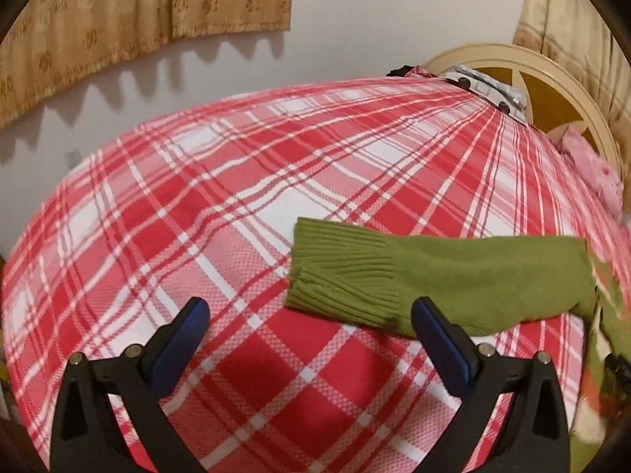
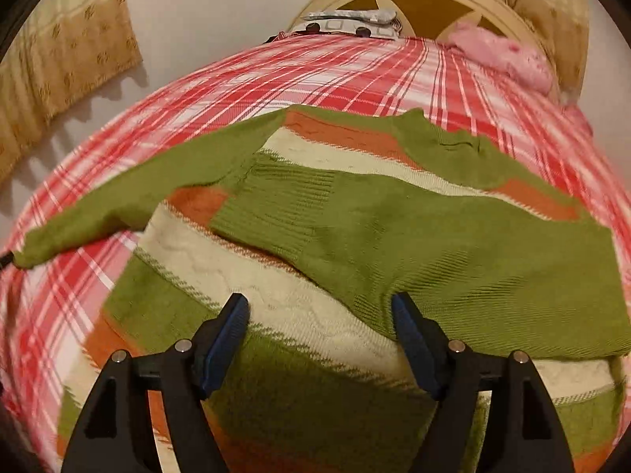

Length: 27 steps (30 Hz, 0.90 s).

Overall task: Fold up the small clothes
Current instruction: 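Reach the left tool to the other sleeve cuff and grasp it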

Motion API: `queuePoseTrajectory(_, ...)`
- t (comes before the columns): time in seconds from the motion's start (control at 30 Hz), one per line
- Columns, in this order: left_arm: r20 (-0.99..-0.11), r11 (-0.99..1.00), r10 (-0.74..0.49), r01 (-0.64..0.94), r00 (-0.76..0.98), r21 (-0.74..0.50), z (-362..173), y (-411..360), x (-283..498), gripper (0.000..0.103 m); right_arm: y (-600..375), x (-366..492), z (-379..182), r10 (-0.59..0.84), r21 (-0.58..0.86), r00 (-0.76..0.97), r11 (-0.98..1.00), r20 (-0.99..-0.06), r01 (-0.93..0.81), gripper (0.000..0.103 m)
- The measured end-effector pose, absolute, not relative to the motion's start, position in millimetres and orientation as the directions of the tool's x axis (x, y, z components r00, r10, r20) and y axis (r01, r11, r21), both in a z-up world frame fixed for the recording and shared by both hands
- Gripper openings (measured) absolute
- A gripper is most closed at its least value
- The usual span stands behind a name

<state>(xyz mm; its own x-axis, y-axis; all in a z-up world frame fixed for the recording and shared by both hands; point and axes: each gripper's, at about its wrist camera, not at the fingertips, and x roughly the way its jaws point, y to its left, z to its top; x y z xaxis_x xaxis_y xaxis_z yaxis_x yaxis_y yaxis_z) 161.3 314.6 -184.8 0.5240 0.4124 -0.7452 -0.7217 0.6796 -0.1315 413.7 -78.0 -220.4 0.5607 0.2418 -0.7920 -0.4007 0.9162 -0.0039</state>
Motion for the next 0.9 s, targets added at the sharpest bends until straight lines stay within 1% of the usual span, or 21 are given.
queuePoseTrajectory(0.1,-0.758,0.673,0.363,-0.715,0.542,-0.189,-190,318,166,0.102,-79,415,-222,0.245,-0.009,0.560,0.911,-0.791,-0.411,0.080)
queuePoseTrajectory(0.17,-0.766,0.665,0.320,-0.708,0.558,-0.238,-196,319,170,0.090,-75,413,-223,0.237,-0.026,0.565,0.908,-0.790,-0.417,0.082)
queuePoseTrajectory(0.23,-0.761,0.657,0.325,-0.713,0.562,-0.245,-197,317,172,0.090,-72,409,-225,0.230,-0.039,0.570,0.907,-0.789,-0.419,0.083)
queuePoseTrajectory(0.3,-0.747,0.659,0.315,-0.701,0.585,-0.271,-195,317,173,0.085,-71,407,-224,0.233,-0.037,0.572,0.907,-0.786,-0.420,0.083)
queuePoseTrajectory(0.43,-0.747,0.637,0.307,-0.710,0.590,-0.299,-196,320,179,0.084,-74,405,-224,0.251,-0.017,0.574,0.907,-0.780,-0.420,0.083)
queuePoseTrajectory(0.57,-0.748,0.621,0.321,-0.725,0.581,-0.297,-198,319,182,0.084,-73,404,-224,0.249,-0.021,0.579,0.908,-0.776,-0.419,0.083)
queuePoseTrajectory(0.7,-0.724,0.604,0.316,-0.718,0.613,-0.345,-197,321,177,0.083,-72,403,-224,0.245,-0.028,0.584,0.908,-0.774,-0.418,0.083)
queuePoseTrajectory(0.73,-0.713,0.604,0.312,-0.710,0.628,-0.362,-196,321,175,0.075,-73,403,-224,0.246,-0.027,0.585,0.908,-0.773,-0.418,0.083)
queuePoseTrajectory(0.77,-0.707,0.608,0.313,-0.706,0.634,-0.364,-196,320,175,0.058,-73,403,-224,0.247,-0.026,0.586,0.908,-0.772,-0.417,0.083)
queuePoseTrajectory(0.8,-0.715,0.617,0.300,-0.700,0.632,-0.360,-197,320,176,0.053,-73,402,-224,0.248,-0.024,0.586,0.908,-0.771,-0.417,0.083)
queuePoseTrajectory(0.9,-0.711,0.628,0.295,-0.691,0.638,-0.359,-196,316,177,0.050,-74,402,-224,0.252,-0.020,0.587,0.909,-0.770,-0.417,0.083)
